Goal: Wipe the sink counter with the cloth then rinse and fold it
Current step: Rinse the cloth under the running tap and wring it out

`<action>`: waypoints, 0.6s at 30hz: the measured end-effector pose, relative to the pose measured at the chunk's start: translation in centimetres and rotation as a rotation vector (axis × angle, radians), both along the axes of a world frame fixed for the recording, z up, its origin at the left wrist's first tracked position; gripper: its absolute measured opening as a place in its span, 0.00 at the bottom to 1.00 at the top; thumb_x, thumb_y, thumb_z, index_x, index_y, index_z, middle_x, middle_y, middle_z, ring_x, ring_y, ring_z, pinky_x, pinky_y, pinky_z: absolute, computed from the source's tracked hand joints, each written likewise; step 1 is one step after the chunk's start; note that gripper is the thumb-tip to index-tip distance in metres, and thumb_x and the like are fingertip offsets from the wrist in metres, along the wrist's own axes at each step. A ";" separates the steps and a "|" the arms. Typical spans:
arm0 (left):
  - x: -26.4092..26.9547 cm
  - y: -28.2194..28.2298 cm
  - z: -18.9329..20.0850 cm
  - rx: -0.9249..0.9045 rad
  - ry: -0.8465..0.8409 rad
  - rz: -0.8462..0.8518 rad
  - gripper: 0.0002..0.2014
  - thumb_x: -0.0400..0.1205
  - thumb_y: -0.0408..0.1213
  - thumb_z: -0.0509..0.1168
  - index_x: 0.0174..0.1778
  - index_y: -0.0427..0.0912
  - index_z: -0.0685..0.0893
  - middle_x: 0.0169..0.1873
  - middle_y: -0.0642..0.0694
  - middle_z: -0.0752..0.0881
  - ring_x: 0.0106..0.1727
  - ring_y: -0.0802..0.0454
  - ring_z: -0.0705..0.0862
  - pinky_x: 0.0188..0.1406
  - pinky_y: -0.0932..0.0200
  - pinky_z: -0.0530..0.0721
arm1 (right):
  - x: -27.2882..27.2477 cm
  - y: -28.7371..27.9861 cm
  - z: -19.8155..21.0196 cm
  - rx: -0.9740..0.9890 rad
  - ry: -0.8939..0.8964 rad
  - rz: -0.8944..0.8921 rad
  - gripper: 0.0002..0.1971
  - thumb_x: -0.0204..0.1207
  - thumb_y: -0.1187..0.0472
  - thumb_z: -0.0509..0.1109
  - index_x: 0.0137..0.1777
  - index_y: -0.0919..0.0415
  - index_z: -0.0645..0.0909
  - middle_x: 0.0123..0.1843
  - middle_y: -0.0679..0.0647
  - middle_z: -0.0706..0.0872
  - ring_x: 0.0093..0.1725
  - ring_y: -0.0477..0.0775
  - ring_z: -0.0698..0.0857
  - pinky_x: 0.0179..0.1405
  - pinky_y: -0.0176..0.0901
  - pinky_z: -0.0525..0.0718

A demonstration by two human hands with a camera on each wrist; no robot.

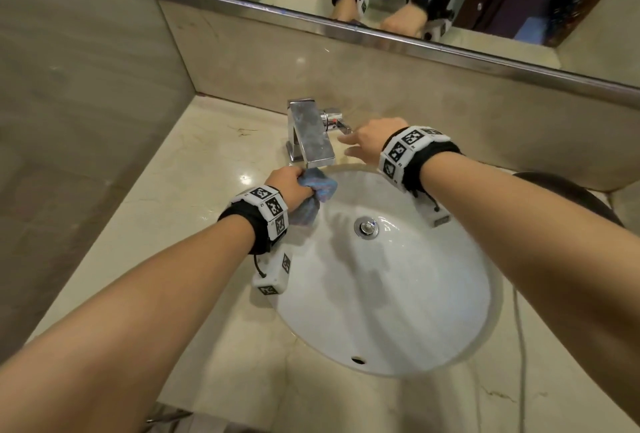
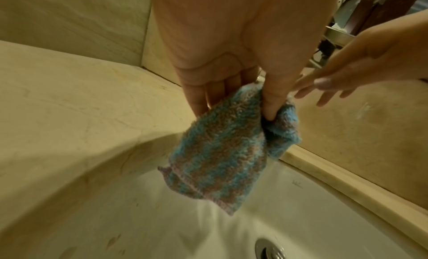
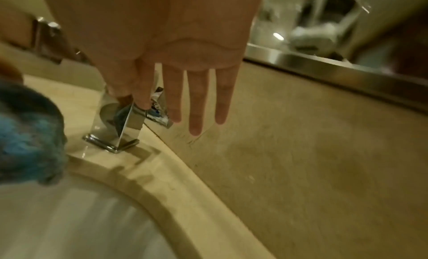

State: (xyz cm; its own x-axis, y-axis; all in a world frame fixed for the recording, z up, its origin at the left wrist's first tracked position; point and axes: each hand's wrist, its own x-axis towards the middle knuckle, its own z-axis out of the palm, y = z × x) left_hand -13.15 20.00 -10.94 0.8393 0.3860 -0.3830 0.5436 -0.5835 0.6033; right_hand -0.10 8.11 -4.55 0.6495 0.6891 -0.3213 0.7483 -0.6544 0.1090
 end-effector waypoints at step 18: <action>0.4 -0.3 -0.3 -0.025 -0.056 0.053 0.17 0.79 0.35 0.65 0.64 0.38 0.81 0.59 0.36 0.85 0.60 0.39 0.82 0.53 0.59 0.75 | 0.6 1.9 -1.5 0.246 0.153 -0.298 0.21 0.83 0.48 0.58 0.43 0.67 0.80 0.40 0.61 0.82 0.38 0.58 0.78 0.39 0.42 0.72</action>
State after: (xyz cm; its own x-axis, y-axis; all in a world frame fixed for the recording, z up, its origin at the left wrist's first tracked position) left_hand -12.77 19.72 -11.21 0.8382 0.4216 -0.3460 0.5384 -0.5389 0.6478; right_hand 0.51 10.00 -6.08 0.7897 0.5464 -0.2789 0.5174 -0.8375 -0.1758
